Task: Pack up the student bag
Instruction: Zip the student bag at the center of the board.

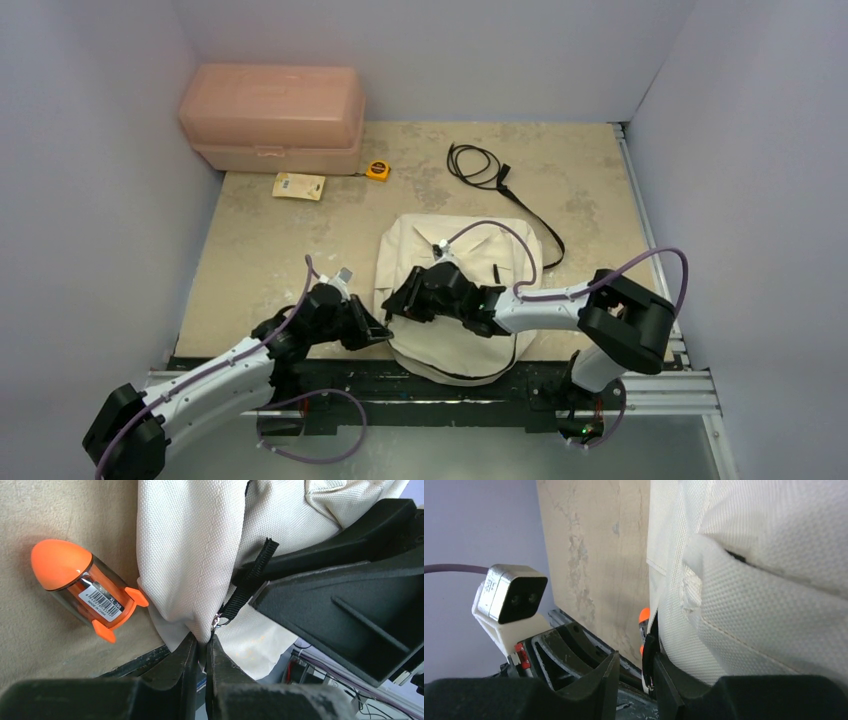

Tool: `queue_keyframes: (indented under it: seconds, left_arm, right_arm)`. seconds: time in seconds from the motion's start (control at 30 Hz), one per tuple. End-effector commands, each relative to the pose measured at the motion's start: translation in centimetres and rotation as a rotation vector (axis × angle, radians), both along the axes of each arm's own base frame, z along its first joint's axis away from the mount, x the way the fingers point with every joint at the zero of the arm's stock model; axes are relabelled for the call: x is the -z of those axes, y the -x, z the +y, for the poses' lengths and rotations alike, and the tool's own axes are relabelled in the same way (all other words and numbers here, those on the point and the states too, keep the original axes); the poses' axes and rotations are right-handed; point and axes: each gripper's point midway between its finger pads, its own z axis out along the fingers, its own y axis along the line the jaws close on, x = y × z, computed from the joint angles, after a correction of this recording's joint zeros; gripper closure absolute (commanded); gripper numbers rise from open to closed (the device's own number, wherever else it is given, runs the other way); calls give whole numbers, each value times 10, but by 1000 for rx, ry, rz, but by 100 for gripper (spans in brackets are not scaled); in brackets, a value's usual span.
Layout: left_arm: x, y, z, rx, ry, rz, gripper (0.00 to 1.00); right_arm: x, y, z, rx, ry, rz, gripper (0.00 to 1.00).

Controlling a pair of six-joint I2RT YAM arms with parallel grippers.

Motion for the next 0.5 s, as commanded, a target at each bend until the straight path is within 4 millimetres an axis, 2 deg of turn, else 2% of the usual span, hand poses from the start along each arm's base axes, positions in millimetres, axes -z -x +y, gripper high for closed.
queue_keyframes:
  seconds: [0.0, 0.1, 0.2, 0.27, 0.37, 0.47]
  left_arm:
    - [2, 8, -1, 24, 17, 4, 100]
    - [1, 8, -1, 21, 21, 6, 100]
    - [0, 8, -2, 18, 31, 7, 99]
    - [2, 8, -1, 5, 36, 14, 89]
    - [4, 10, 0, -2, 45, 24, 75]
    - [6, 12, 2, -2, 39, 35, 72]
  right_arm:
    - [-7, -23, 2, 65, 51, -64, 66]
    - [0, -20, 3, 36, 80, -71, 67]
    - [9, -20, -2, 39, 92, -82, 79]
    - [13, -21, -2, 32, 104, -97, 88]
    - [11, -19, 0, -2, 116, -128, 84]
    - [6, -16, 2, -30, 126, -170, 76]
